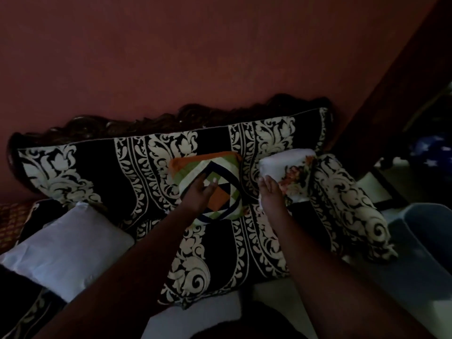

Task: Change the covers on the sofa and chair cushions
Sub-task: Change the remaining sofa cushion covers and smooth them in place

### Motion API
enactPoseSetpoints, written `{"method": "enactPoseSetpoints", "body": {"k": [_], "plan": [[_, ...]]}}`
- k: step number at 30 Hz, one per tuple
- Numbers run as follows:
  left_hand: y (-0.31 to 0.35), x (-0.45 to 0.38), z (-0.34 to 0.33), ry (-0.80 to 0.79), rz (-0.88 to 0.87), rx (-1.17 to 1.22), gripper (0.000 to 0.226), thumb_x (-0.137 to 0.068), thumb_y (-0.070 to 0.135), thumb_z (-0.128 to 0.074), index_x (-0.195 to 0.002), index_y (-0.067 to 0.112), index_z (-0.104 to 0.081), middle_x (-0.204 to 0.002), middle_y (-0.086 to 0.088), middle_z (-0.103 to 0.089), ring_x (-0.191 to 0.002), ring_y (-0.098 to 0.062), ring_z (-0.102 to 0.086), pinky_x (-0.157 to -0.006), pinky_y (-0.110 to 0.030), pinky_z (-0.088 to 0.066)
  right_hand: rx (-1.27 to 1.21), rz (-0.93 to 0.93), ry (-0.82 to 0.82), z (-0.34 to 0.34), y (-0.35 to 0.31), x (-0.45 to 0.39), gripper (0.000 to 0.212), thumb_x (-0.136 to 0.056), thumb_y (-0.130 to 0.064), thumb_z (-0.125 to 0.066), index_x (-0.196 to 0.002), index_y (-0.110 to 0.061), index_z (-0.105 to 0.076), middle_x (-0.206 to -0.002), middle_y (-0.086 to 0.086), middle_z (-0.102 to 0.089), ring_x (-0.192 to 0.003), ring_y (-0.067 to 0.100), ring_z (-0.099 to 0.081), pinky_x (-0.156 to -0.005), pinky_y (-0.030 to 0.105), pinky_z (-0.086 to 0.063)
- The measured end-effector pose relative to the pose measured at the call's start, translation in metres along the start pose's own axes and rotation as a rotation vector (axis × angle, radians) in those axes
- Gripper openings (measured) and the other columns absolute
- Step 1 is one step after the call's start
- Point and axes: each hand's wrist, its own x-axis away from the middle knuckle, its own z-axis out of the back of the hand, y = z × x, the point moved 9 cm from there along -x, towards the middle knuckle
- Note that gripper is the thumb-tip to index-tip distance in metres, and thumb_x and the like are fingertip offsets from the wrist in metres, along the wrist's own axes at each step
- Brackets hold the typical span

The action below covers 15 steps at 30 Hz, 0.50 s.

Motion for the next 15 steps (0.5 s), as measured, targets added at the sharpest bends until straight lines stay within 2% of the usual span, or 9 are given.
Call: {"method": "enactPoseSetpoints", "body": {"k": [2, 4, 5, 7, 10, 11, 13, 15], "plan": [[0.017, 0.015, -0.015, -0.058, -0.042, -0.027, 0.074, -0.101, 0.055, -0.048, -0.162, 0.02, -0.023, -0.162, -0.002, -0.032, -0.146, -0.023, -0.035, -0.101, -0.029, -0.033, -0.049, 0.011, 0.054, 0.024, -0.001, 0.028, 0.06, -0.103, -0.046, -0.047, -0.157, -0.023, -0.032, -0.157, -0.009, -0.034, -0.147, 0.013, -0.031, -0.114, 0.023, -0.027], [0.04, 0.029, -0.035, -0.114, -0.105, -0.073, 0.07, -0.103, 0.05, -0.047, -0.161, 0.017, -0.026, -0.155, 0.002, -0.041, -0.142, -0.022, -0.038, -0.105, -0.03, -0.034, -0.096, 0.018, 0.134, 0.057, -0.006, 0.057, 0.064, -0.099, -0.049, -0.05, -0.155, -0.023, -0.034, -0.157, -0.003, -0.038, -0.146, 0.019, -0.035, -0.119, 0.039, -0.031], [0.055, 0.039, -0.051, -0.139, -0.127, -0.081, 0.07, -0.103, 0.051, -0.048, -0.16, 0.016, -0.028, -0.15, 0.004, -0.046, -0.139, -0.022, -0.041, -0.106, -0.031, -0.035, -0.124, 0.036, 0.185, 0.08, -0.008, 0.071, 0.062, -0.1, -0.048, -0.051, -0.154, -0.022, -0.036, -0.154, -0.002, -0.042, -0.142, 0.019, -0.04, -0.114, 0.04, -0.036], [0.075, 0.052, -0.078, -0.196, -0.134, -0.051, 0.074, -0.099, 0.059, -0.05, -0.159, 0.022, -0.028, -0.153, 0.001, -0.044, -0.14, -0.022, -0.041, -0.112, -0.039, -0.037, -0.142, 0.048, 0.271, 0.117, -0.013, 0.096, 0.056, -0.102, -0.048, -0.051, -0.151, -0.022, -0.04, -0.148, -0.003, -0.044, -0.135, 0.018, -0.044, -0.104, 0.035, -0.041], [0.115, 0.081, -0.143, -0.363, -0.248, -0.005, 0.078, -0.096, 0.063, -0.053, -0.16, 0.026, -0.027, -0.138, 0.001, -0.045, -0.114, -0.018, -0.054, -0.103, -0.04, -0.039, -0.154, 0.071, 0.419, 0.19, -0.003, 0.138, 0.057, -0.102, -0.049, -0.051, -0.152, -0.025, -0.038, -0.154, 0.0, -0.042, -0.14, 0.022, -0.043, -0.109, 0.036, -0.04], [0.127, 0.09, -0.164, -0.394, -0.264, -0.043, 0.076, -0.099, 0.059, -0.052, -0.161, 0.025, -0.024, -0.144, 0.002, -0.042, -0.116, -0.021, -0.056, -0.101, -0.037, -0.039, -0.155, 0.093, 0.455, 0.213, -0.003, 0.152, 0.057, -0.103, -0.046, -0.05, -0.153, -0.023, -0.037, -0.155, 0.0, -0.041, -0.141, 0.021, -0.042, -0.108, 0.033, -0.038], [0.151, 0.108, -0.205, -0.427, -0.282, -0.063, 0.069, -0.104, 0.043, -0.05, -0.162, 0.02, -0.02, -0.161, -0.007, -0.033, -0.142, -0.03, -0.043, -0.105, -0.033, -0.04, -0.135, 0.105, 0.529, 0.262, 0.003, 0.178, 0.058, -0.104, -0.047, -0.048, -0.154, -0.021, -0.035, -0.154, -0.002, -0.04, -0.141, 0.018, -0.04, -0.104, 0.028, -0.035], [0.176, 0.129, -0.256, -0.5, -0.341, -0.051, 0.071, -0.102, 0.044, -0.054, -0.161, 0.02, -0.021, -0.164, -0.009, -0.029, -0.151, -0.029, -0.029, -0.118, -0.039, -0.034, -0.152, 0.106, 0.622, 0.314, 0.014, 0.21, 0.06, -0.102, -0.05, -0.048, -0.153, -0.02, -0.037, -0.154, 0.001, -0.041, -0.14, 0.02, -0.041, -0.107, 0.031, -0.035]]}}
